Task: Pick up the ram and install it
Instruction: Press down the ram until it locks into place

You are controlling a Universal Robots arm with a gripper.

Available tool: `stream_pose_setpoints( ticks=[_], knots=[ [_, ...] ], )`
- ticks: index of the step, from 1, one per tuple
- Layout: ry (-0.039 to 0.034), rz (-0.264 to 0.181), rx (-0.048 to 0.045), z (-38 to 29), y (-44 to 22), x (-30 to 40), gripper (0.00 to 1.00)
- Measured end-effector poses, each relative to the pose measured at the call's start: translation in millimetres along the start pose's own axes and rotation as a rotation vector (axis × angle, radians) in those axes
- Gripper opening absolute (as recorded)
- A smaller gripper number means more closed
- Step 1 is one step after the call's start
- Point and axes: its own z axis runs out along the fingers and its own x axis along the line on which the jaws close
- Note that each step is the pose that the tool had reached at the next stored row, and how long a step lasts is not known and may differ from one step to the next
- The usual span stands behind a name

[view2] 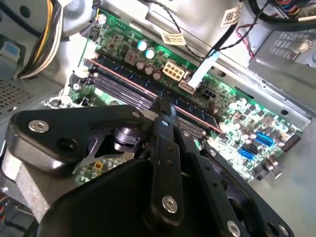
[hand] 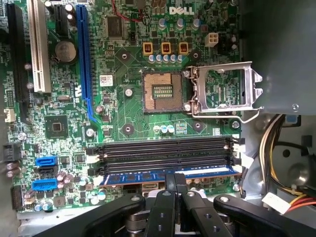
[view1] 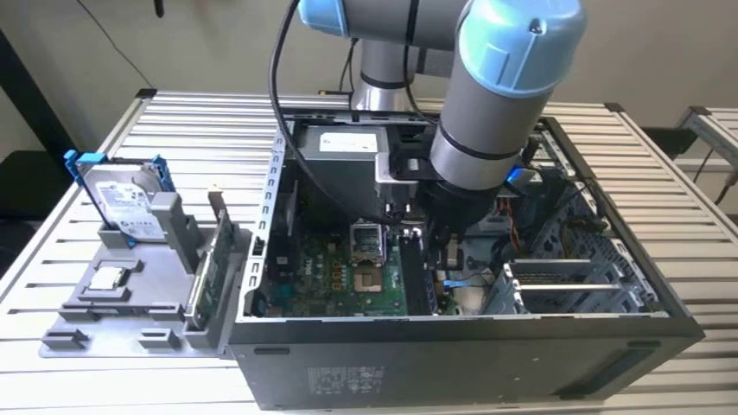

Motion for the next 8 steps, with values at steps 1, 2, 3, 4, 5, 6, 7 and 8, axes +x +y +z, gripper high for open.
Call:
stream_pose_setpoints(
  ticks=[1, 2, 3, 4, 5, 6, 7, 8],
  knots=[
    [0.0001, 0.000, -0.0013, -2.2, 0.0, -0.3, 0.11],
    [0.0002, 0.000, -0.0018, -5.1, 0.0, -0.6, 0.11],
    [0.0003, 0.000, -0.0024, -7.9, 0.1, -0.9, 0.11],
    [0.0006, 0.000, -0.0027, -11.2, 0.1, -1.2, 0.11],
    [0.0003, 0.000, -0.0032, -12.9, 0.1, -1.5, 0.11],
    [0.0004, 0.000, -0.0035, -15.0, 0.1, -1.7, 0.11],
    [0.0003, 0.000, -0.0040, -17.9, 0.1, -2.1, 0.11],
    [0.0008, 0.000, -0.0042, -20.8, 0.1, -2.4, 0.11]
  ],
)
